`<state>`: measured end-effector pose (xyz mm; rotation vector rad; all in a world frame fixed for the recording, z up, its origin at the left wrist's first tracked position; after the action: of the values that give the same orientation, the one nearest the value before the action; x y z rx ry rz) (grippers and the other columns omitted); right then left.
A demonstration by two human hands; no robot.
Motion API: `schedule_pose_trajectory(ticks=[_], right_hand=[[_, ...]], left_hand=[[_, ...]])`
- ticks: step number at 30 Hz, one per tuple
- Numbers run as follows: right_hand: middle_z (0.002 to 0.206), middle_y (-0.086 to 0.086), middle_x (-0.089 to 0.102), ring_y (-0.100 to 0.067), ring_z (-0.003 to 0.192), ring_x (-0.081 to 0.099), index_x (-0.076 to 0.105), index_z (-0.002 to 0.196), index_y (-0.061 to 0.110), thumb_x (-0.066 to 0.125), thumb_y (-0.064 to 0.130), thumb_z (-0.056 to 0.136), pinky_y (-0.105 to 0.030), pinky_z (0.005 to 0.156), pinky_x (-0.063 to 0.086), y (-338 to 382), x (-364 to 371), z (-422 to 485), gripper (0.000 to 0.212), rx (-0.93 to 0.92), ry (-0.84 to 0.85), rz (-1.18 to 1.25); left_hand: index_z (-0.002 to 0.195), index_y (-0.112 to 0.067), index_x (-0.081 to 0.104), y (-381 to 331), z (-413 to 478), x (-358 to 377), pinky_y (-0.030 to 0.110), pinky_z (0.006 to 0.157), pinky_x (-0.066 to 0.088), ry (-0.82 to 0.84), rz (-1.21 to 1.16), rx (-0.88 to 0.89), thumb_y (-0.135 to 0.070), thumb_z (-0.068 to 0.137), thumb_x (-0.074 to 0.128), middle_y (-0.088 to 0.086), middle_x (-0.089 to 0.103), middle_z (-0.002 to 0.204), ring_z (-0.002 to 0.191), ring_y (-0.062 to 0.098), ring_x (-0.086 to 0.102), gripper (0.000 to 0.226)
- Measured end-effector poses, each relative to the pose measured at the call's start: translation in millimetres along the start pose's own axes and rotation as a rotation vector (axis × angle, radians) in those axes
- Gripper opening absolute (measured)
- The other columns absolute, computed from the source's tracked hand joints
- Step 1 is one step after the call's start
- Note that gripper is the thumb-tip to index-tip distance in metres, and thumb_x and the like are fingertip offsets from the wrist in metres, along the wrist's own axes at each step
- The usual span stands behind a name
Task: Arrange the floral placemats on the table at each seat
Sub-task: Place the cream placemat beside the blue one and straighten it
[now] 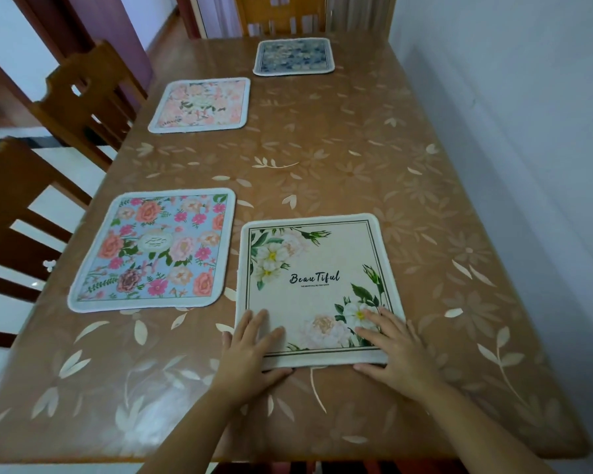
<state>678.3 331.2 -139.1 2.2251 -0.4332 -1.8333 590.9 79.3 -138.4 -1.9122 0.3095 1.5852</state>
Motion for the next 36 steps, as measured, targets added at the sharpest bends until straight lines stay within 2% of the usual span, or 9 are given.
schedule_pose_trajectory(ticks=[6, 13, 17, 20, 22, 26, 32, 36], right_hand=[[0.15, 0.013, 0.018, -0.011, 0.139, 0.003, 0.041, 0.131, 0.037, 0.051, 0.061, 0.08, -0.047, 0.112, 0.007, 3.1, 3.7, -0.6, 0.058, 0.011, -0.049, 0.002], [0.147, 0.006, 0.03, -0.014, 0.138, 0.011, 0.051, 0.126, 0.031, 0.061, 0.054, 0.077, -0.051, 0.11, 0.013, 2.9, 3.2, 0.3, 0.055, -0.019, -0.113, 0.05], [0.15, 0.012, 0.02, -0.009, 0.138, 0.008, 0.044, 0.13, 0.037, 0.054, 0.063, 0.076, -0.044, 0.11, 0.009, -0.3, -1.0, 6.6, 0.061, -0.037, -0.058, -0.004], [0.15, 0.013, 0.018, -0.008, 0.138, 0.006, 0.042, 0.131, 0.038, 0.054, 0.061, 0.078, -0.044, 0.111, 0.007, 0.7, 1.0, 6.8, 0.059, -0.031, -0.058, -0.014], [0.149, 0.01, 0.023, -0.011, 0.138, 0.009, 0.048, 0.128, 0.034, 0.059, 0.055, 0.079, -0.05, 0.11, 0.008, 3.9, 2.3, 3.9, 0.054, -0.034, -0.089, 0.015], [0.128, -0.006, 0.056, -0.032, 0.125, 0.042, 0.069, 0.104, 0.021, 0.08, 0.029, 0.068, -0.066, 0.095, 0.03, 13.4, -2.7, -0.5, 0.039, -0.148, -0.239, 0.034], [0.106, -0.007, 0.069, -0.032, 0.108, 0.058, 0.075, 0.081, 0.017, 0.085, 0.01, 0.06, -0.055, 0.084, 0.047, 20.5, -6.8, 1.1, 0.025, -0.249, -0.325, 0.147], [0.099, -0.01, 0.071, -0.031, 0.104, 0.06, 0.074, 0.076, 0.009, 0.08, -0.001, 0.063, -0.05, 0.084, 0.051, 25.3, -8.5, 3.5, 0.017, -0.263, -0.311, 0.228]], left_hand=[[0.112, -0.019, 0.064, -0.1, 2.1, -6.7, 0.061, 0.096, 0.034, -0.096, -0.056, 0.074, -0.037, 0.067, 0.078, 0.02, 0.045, 0.135, 0.128, 0.043, 0.033, 0.05], [0.111, -0.019, 0.065, 1.4, 2.7, -6.0, 0.058, 0.099, 0.033, -0.117, -0.097, 0.043, -0.037, 0.064, 0.081, 0.019, 0.046, 0.134, 0.128, 0.039, 0.034, 0.053], [0.107, -0.018, 0.067, 1.1, 1.9, -4.8, 0.056, 0.099, 0.032, -0.121, -0.115, 0.033, -0.036, 0.062, 0.082, 0.02, 0.048, 0.132, 0.126, 0.04, 0.037, 0.05], [0.101, -0.019, 0.07, -1.1, 0.2, -5.2, 0.058, 0.094, 0.037, -0.121, -0.128, 0.037, -0.031, 0.061, 0.083, 0.019, 0.053, 0.128, 0.122, 0.04, 0.042, 0.044], [0.093, -0.019, 0.073, -1.8, -1.0, -5.4, 0.059, 0.087, 0.043, -0.13, -0.133, 0.07, -0.025, 0.058, 0.086, 0.019, 0.058, 0.122, 0.116, 0.042, 0.048, 0.038], [0.088, -0.018, 0.074, 0.0, -3.3, -8.2, 0.064, 0.081, 0.045, -0.113, -0.17, 0.089, -0.017, 0.062, 0.084, 0.017, 0.059, 0.122, 0.118, 0.041, 0.048, 0.028], [0.086, -0.014, 0.074, -2.0, -5.2, -11.9, 0.07, 0.082, 0.041, -0.099, -0.179, 0.078, -0.006, 0.064, 0.079, 0.017, 0.058, 0.122, 0.118, 0.043, 0.047, 0.025], [0.084, -0.013, 0.074, -2.8, -2.7, -11.2, 0.068, 0.088, 0.034, -0.11, -0.211, 0.011, -0.004, 0.069, 0.074, 0.015, 0.057, 0.125, 0.123, 0.04, 0.042, 0.018]])
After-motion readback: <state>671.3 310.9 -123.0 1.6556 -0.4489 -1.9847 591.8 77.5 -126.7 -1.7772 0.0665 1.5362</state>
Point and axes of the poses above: each hand's wrist, its own z-axis towards the middle knuckle, its own x-axis out of the palm, y = z × x, the point moved 3 cm from there along z, towards the middle knuckle
